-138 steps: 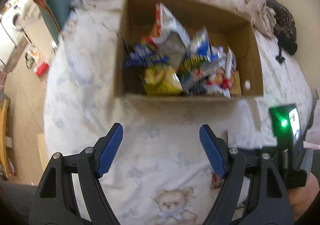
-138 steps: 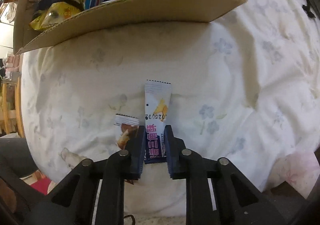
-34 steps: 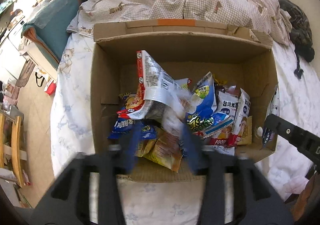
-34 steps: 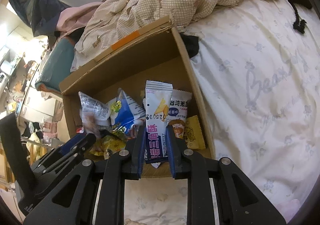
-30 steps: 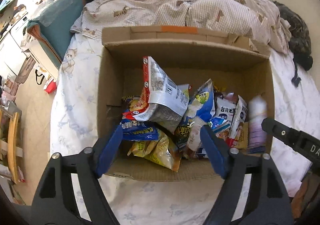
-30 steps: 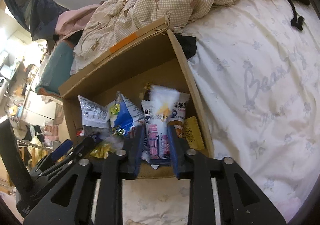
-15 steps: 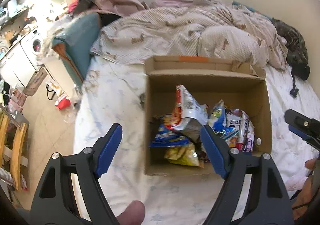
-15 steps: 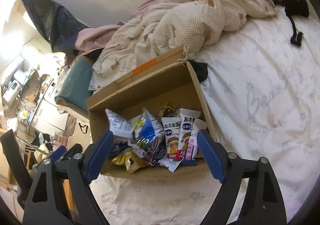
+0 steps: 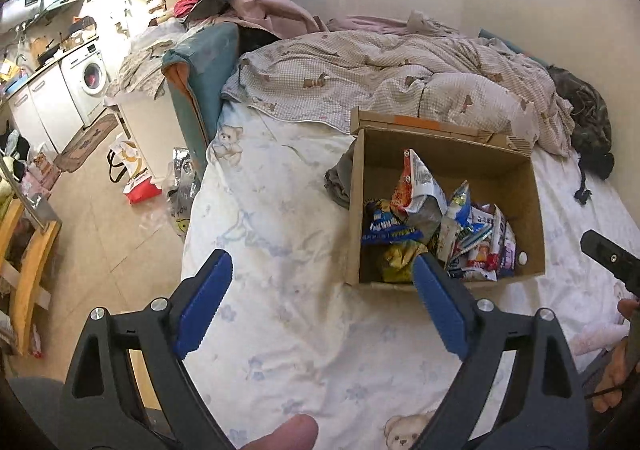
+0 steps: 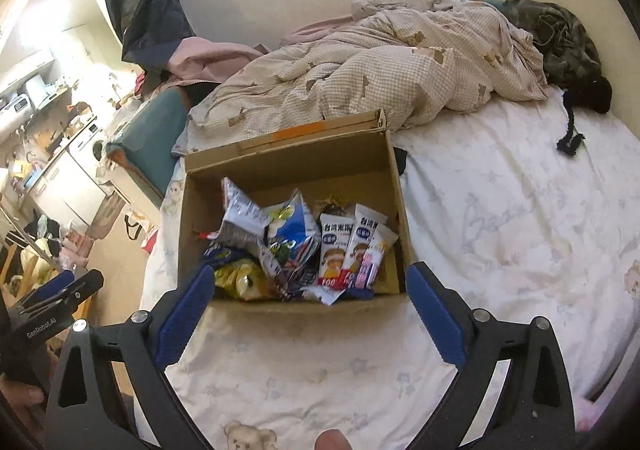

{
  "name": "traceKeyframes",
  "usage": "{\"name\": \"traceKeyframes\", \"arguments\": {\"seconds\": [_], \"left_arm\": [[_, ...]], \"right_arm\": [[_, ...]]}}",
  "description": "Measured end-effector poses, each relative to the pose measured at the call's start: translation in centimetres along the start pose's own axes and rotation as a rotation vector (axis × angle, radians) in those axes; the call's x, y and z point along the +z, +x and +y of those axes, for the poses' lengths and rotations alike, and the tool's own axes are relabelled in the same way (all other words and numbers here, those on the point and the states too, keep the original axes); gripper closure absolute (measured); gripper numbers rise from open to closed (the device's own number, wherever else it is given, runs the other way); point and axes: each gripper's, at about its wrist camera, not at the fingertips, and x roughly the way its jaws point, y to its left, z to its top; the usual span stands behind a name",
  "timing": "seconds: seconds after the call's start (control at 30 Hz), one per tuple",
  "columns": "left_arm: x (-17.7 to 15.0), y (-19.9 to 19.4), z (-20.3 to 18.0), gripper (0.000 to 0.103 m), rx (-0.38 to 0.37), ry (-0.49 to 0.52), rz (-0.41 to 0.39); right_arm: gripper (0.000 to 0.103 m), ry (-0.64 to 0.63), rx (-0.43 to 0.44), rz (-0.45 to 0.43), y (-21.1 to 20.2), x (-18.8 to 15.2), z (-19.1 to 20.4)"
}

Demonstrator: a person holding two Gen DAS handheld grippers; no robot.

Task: Organize snacks

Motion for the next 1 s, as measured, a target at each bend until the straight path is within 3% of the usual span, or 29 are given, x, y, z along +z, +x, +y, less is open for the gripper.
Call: {"name": "traceKeyframes", "arguments": {"seconds": [0.13, 0.2, 0.53, 0.7, 1.0], "left_arm": [[-1.4, -0.6, -1.0, 0.01, 0.0, 0.045, -0.03], [-1.6, -0.7, -1.5, 0.0, -0.032, 0.041, -0.035], [-2.4, -0.9, -3.9, 0.0, -0.025, 0.111, -0.091], [-2.4, -0.3, -3.6, 0.0, -0.007, 0.089, -0.071], [-2.1, -0.5, -2.5, 0.0, -0.049, 0.022, -0.061]], "right_arm": [[0.0, 0.022, 0.011, -0.001, -0.6, -1.3, 0.1], [0.0, 0.029, 0.012, 0.002, -0.8, -2.0, 0.3], [0.0, 0.016, -0.049, -0.055, -0.5, -3.3, 0.7], [0.0, 0.014, -0.065, -0.043, 0.3, -3.3, 0.7], [0.0, -0.046, -0.096, -0.065, 0.0, -3.5, 1.6]]}}
